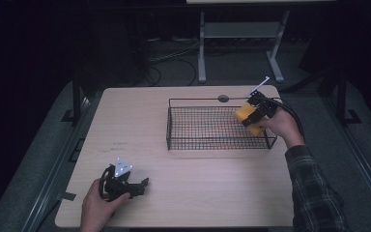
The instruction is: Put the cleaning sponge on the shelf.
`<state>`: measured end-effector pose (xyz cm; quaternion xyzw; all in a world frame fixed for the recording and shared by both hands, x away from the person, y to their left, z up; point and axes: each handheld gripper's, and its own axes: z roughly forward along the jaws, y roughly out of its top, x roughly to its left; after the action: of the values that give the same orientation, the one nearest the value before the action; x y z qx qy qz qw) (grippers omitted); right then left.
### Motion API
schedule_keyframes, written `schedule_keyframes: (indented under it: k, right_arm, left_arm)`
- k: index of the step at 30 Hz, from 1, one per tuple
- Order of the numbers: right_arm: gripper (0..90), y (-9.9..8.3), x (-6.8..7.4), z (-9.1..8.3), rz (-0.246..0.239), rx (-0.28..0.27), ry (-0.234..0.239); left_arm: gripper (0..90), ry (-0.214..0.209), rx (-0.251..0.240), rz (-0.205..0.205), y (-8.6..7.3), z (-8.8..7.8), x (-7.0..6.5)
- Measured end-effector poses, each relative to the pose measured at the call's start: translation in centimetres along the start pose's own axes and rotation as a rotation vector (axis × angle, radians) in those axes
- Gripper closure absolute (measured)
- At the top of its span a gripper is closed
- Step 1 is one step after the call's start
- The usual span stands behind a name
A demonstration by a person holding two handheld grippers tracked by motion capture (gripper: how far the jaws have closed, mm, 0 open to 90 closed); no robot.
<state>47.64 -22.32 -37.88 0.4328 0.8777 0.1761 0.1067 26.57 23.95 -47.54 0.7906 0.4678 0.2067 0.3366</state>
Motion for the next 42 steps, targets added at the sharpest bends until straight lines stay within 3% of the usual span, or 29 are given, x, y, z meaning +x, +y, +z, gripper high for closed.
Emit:
schedule_keyframes:
  k: [13, 27, 34, 42]
  right_arm:
    - [23.3, -0.7, 0.1, 1.7, 0.013, 0.042, 0.017]
    - [19.6, -0.9, 0.1, 2.0, 0.013, 0.065, 0.031]
    - [18.5, -1.0, 0.1, 1.5, 0.01, 0.05, 0.03]
    - [18.5, -1.4, 0.3, -0.5, 0.017, -0.002, 0.026]
  left_arm:
    - [12.9, 0.0, 0.0, 0.001, 0.0, 0.0, 0.0]
    - [12.8, 0.0, 0.0, 0.0, 0.0, 0.0, 0.0]
    - [12.9, 0.0, 0.0, 0.0, 0.0, 0.0, 0.0]
    - [12.8, 0.0, 0.0, 0.0, 0.0, 0.0, 0.0]
